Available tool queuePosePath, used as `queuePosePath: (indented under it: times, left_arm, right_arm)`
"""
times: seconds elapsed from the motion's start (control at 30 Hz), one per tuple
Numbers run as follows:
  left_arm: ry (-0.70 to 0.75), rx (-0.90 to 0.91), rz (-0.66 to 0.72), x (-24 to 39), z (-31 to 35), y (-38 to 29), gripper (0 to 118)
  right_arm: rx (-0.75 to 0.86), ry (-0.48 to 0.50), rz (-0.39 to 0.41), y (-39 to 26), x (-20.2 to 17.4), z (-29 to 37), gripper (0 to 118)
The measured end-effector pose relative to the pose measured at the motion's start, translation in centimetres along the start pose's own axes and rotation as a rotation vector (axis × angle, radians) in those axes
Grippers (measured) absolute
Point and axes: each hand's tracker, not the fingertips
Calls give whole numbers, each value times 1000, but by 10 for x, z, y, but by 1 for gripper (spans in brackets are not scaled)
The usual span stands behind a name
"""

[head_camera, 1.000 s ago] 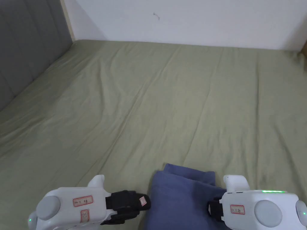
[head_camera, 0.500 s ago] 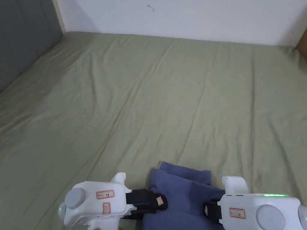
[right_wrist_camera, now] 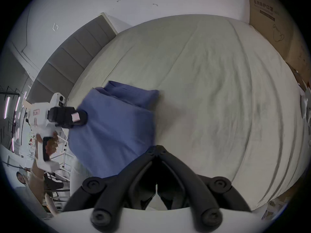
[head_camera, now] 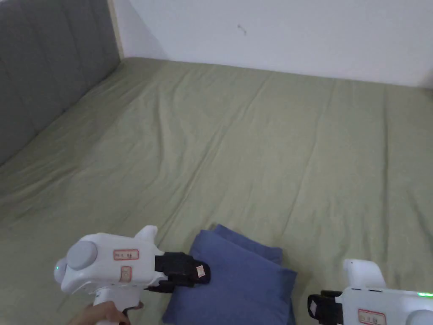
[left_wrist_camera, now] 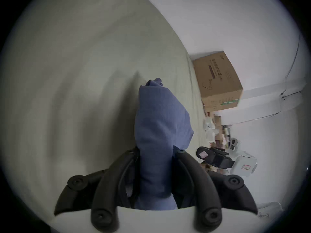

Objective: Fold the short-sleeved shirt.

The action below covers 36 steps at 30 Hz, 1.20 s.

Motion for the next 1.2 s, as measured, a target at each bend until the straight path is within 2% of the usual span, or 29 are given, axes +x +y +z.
queuePosePath:
  times: [0.23,0.47,0.5,0.53,0.6,0.63,0.67,0.7,0.73,0.77,0.8,0.83,0.87,0.9,0.97,1.07,1.2]
  left_arm:
    - [371,111,-55,-17,109,59,30]
    - [740,209,-114,-42,127,103,30]
    - [939,168,-247,-58,136,114,31]
    - [983,144,-294,-67,139,120,38]
    - [1011,130,-301,-69,140,123,72]
    - [968,133,-281,-64,137,115,87]
    - [1066,171,-232,-62,144,112,102]
    - [1049,207,-206,-58,148,110,108]
    - [1065,222,-197,-52,153,107,108]
    - [961,272,-169,-48,154,106,107]
    - [934,282,-165,-41,156,104,107]
    - [912,291,-161,-33,157,101,106]
    - [417,212,2,-18,135,90,96]
    - [365,233,19,-12,138,86,74]
    - [192,256,31,14,138,74,0]
    - [176,247,-11,54,117,37,0]
    - [154,256,-136,96,79,-4,0]
  right_arm:
    - [-1,-14,7,5,-2,-4,0]
    - [-22,-23,-15,8,-8,-12,0]
    - [-25,-20,-16,8,-9,-13,0]
    - [-30,-21,-16,7,-13,-13,0]
    - [-39,-22,-8,6,-17,-13,0]
    - [-41,-21,-4,5,-18,-13,0]
    - [-44,-15,1,5,-14,-14,0]
    - [-44,-14,-1,5,-13,-14,0]
    - [-44,-13,-3,5,-13,-14,0]
    - [-44,-14,-5,5,-13,-13,0]
    - [-43,-11,-1,5,-11,-13,0]
    - [-41,-11,-3,5,-9,-12,0]
    - [-38,-12,-8,5,-8,-11,0]
    - [-31,-9,-11,5,-6,-9,0]
    - [-24,-3,-23,3,-3,-8,0]
    - [-15,6,-35,-2,3,-4,0]
    - [9,32,-76,-17,16,5,0]
